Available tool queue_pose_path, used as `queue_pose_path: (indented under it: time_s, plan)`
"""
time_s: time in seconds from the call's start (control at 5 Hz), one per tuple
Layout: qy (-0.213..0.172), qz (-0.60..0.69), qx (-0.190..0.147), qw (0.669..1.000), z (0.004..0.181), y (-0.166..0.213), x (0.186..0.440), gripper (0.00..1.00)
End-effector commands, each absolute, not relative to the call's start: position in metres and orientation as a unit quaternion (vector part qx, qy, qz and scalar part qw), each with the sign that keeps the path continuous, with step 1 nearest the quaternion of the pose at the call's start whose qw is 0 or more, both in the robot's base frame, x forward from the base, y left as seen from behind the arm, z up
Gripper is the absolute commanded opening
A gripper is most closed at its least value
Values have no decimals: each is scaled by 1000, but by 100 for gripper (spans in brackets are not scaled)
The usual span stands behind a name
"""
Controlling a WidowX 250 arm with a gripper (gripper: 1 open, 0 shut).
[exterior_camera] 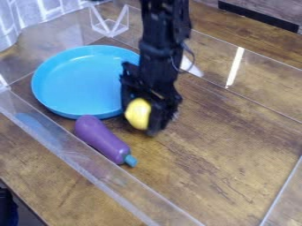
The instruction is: Put the lemon on the blue tray
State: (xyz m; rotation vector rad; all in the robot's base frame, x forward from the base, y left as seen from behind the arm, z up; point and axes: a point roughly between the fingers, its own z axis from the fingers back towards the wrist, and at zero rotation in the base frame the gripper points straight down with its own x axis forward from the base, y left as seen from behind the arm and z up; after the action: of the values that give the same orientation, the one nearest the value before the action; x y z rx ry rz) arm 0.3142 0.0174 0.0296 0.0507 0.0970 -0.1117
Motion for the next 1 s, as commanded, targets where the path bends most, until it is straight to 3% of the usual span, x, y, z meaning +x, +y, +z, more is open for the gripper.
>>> queue_pose_path:
  time_s: [0.0, 0.4, 0.8]
  plan:
    - [10, -20, 28, 999, 45, 39, 327, 0]
    - [10, 6, 18, 1000, 40, 51, 315, 0]
    - [8, 62, 10, 998, 48, 49, 310, 0]
